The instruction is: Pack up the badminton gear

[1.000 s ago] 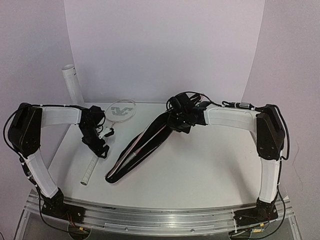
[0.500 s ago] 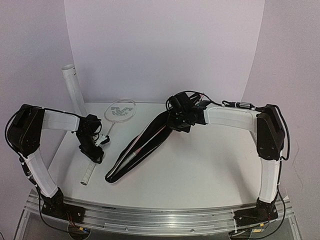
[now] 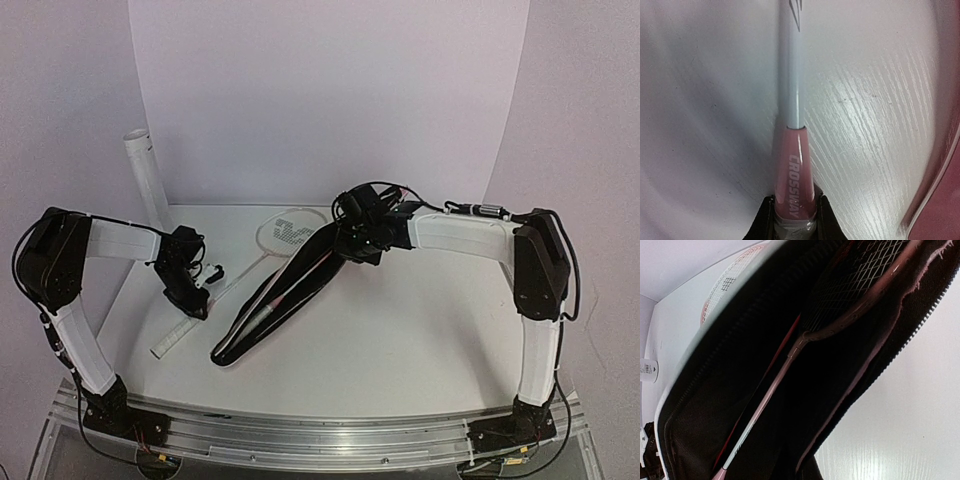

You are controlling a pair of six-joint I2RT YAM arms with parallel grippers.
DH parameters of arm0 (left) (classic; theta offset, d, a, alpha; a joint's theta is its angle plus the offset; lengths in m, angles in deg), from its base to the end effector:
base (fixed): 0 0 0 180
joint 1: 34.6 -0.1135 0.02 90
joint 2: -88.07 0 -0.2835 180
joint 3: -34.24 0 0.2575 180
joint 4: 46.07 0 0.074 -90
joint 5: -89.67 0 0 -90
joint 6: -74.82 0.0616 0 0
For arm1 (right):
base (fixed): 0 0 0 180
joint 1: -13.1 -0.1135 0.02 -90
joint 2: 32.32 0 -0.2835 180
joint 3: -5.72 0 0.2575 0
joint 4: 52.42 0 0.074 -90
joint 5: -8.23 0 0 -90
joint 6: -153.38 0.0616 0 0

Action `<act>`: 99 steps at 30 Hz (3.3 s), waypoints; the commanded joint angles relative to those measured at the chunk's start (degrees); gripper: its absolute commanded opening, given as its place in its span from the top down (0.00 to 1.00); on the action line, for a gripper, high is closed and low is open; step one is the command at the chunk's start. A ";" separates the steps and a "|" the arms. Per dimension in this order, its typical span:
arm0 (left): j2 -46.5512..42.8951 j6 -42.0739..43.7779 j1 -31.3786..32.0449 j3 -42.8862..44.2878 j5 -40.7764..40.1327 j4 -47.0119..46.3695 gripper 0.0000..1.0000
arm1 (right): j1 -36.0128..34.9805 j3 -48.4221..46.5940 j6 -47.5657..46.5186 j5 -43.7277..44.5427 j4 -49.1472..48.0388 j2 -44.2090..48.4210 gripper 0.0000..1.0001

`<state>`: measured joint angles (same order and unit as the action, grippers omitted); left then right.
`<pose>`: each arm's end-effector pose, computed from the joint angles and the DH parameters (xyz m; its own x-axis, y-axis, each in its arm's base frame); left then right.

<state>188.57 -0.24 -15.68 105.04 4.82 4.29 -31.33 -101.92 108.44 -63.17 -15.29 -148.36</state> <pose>0.2997 -0.1086 0.1314 -0.8132 0.5502 -0.1896 0.5664 0.8231 -0.0409 0.3650 0.3303 0.2361 -0.7167 0.2369 -0.6560 0.0048 0.9422 0.3351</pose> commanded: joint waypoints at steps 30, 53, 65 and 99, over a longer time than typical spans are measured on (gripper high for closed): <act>-14.90 -7.21 -0.09 13.26 42.09 11.99 1.00 | 6.82 -10.92 3.02 -13.89 0.31 -5.77 1.00; -11.38 -17.17 4.76 10.03 40.04 1.27 1.00 | 7.02 4.86 5.50 -19.97 -1.73 -3.65 0.54; -7.88 -19.86 8.68 14.19 33.72 -0.96 1.00 | -3.54 3.08 7.28 -3.00 11.68 12.00 0.18; -6.26 -16.60 13.09 21.04 33.80 -0.17 1.00 | -12.38 -5.12 21.50 -5.37 -28.83 -7.43 1.00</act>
<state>182.68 -20.52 -2.97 123.13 34.47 6.11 -43.48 -107.78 134.62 -69.10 -40.07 -157.59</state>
